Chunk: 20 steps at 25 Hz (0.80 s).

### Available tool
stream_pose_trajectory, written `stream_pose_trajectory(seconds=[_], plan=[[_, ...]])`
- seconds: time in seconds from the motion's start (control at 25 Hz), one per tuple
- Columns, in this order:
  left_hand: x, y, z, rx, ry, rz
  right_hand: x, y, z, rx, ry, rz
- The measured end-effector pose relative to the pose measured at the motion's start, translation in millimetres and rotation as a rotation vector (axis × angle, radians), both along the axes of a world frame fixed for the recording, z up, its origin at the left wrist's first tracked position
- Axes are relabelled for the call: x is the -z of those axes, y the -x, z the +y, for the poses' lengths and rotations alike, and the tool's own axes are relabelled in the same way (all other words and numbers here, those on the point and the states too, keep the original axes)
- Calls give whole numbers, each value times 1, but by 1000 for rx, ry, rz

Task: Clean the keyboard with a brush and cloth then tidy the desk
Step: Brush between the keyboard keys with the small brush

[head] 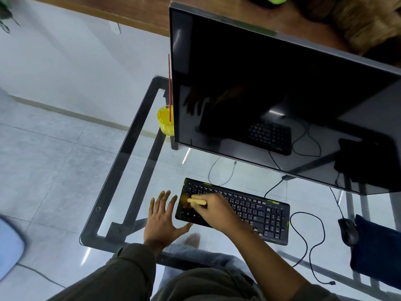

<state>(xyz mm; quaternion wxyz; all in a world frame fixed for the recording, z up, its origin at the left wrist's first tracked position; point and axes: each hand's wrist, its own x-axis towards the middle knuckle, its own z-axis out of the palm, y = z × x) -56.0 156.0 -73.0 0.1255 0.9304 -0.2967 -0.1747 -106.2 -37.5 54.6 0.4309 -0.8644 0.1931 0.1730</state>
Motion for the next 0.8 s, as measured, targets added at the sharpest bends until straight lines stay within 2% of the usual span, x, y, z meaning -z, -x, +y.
stream_pose_trajectory(seconds=[0.16,0.28,0.4,0.52,0.6,0.72,0.8], plan=[[-1,-1,2,3,10,1,-2,2,0,-120,-25,68],[-1,0,0,3,8,1,-3,5,1,-57,-5,17],[-1,0,1,-2,9,6,-2,8,7,-129,-10,44],[-1,1,1,1,0,-3,-1,11,7,-86,12,-1],[-1,0,1,5,4,1,-1,10,11,-153,7,21],[-1,0,1,6,-8,-2,1,11,11,-103,15,-2],[-2,0,1,17,-7,2,1,10,13,-159,8,13]])
